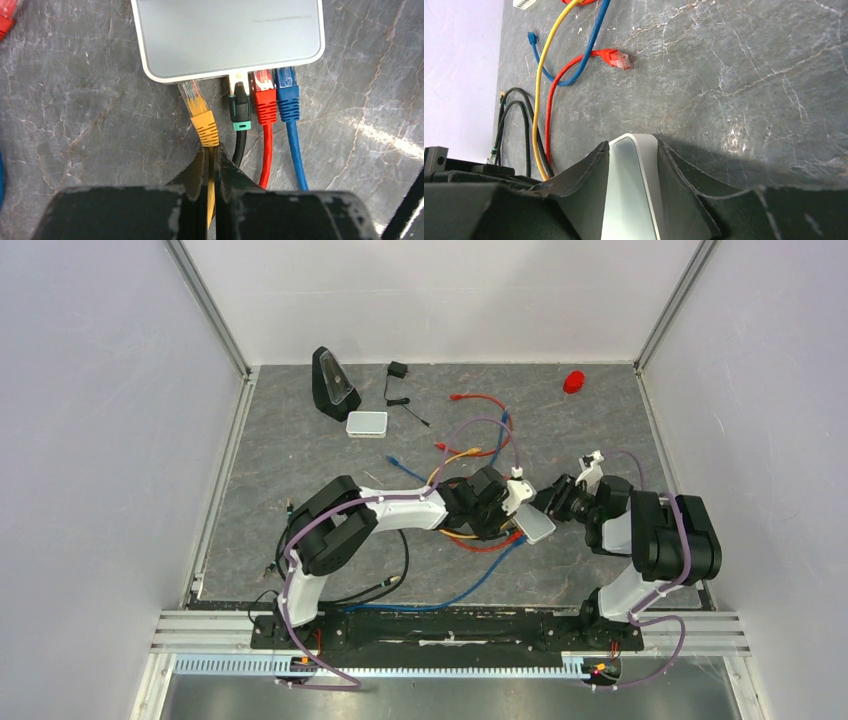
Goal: Insert the plug into the switch port
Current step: Insert the connector into the switch port.
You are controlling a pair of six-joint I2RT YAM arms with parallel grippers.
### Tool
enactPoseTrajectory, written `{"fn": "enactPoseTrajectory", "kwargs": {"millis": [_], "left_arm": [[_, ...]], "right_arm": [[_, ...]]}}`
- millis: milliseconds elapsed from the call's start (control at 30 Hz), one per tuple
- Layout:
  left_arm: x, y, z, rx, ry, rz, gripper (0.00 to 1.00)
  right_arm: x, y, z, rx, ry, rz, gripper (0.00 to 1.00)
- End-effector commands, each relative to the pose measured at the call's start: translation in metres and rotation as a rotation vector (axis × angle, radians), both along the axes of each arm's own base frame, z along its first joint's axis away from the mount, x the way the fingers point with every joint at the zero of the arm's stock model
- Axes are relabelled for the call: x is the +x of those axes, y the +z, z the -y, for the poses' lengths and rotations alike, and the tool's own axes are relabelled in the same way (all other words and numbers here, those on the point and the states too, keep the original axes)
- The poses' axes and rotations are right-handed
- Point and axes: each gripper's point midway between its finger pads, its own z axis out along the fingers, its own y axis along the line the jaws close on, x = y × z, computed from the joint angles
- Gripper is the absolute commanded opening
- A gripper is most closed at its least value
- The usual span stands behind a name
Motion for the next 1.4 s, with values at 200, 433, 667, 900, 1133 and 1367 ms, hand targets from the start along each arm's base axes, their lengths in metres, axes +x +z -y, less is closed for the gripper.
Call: {"fn": "enactPoseTrajectory", "kwargs": {"millis": [200,433,667,900,1133,1367], "left_arm": [[0.036,-0.012,-0.008,0.071,-0.119,0.275,0.02],[0.014,-0.008,-0.011,-0.005,-0.188,0.065,0.02],[0.016,-0.015,-0.023,0.041,-0.192,-0.07,0.02],[0.012,-0.019,-0.023,0.061,-0.234,-0.102,0.02],[0.019,-0.021,-0.025,0.065,-0.222,-0.127,0.02],[0.036,-0.01,-0.017,0.017,-0.149,-0.085,0.02]], "right_arm": [[-0.055,-0.034,-0.03,0.002,0.211,-0.216,0.42],[-0.048,-0.02,-0.032,-0.033,0.27,-0.073,0.43],[-0.052,-0.021,-0.033,-0.067,0.295,-0.013,0.43],[-0.05,-0.012,-0.048,-0.06,0.349,0.053,0.43],[-0.053,-0.011,-0.058,-0.075,0.414,0.081,0.41],[-0.069,-0.011,-0.078,-0.012,0.471,0.039,0.41]]}}
